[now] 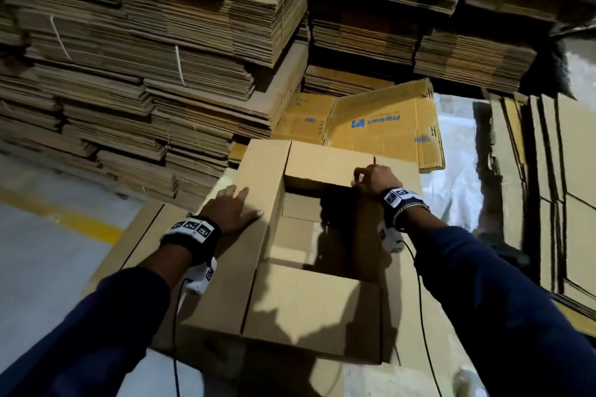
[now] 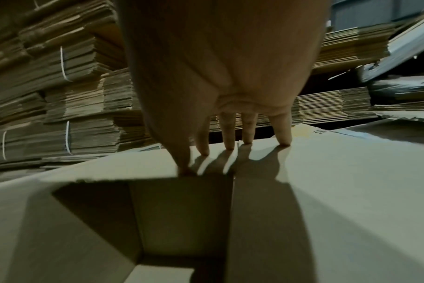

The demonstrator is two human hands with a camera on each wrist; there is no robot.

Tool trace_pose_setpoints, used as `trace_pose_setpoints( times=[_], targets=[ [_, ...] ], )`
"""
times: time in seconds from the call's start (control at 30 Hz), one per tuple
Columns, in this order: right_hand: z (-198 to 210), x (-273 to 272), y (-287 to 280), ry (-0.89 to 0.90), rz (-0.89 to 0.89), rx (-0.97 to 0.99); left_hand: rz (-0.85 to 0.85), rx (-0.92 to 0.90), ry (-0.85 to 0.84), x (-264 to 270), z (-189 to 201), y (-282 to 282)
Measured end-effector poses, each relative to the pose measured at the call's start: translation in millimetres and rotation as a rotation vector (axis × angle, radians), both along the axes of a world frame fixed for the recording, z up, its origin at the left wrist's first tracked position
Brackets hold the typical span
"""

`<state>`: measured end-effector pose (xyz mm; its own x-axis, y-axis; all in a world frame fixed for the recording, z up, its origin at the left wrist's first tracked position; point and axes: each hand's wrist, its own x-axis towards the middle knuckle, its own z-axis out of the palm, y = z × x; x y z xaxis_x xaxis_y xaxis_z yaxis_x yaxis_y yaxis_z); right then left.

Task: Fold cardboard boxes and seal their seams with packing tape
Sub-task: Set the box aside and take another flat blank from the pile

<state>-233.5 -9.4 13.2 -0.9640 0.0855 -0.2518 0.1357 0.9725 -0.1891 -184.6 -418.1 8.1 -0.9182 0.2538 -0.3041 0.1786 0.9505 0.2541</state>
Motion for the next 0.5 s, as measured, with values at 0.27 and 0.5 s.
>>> trace_pose_setpoints(
  times=[0.27, 0.5],
  targets=[
    [-8.8, 13.8, -12.9, -0.067, -0.021, 0.114, -0.026, 0.168, -0.077, 4.6, 44.3, -35.6],
    [-4.5, 44.0, -11.2, -0.058, -0.047, 0.007, -0.101, 0.541, -0.141, 22.0, 121.7, -7.7]
  ],
)
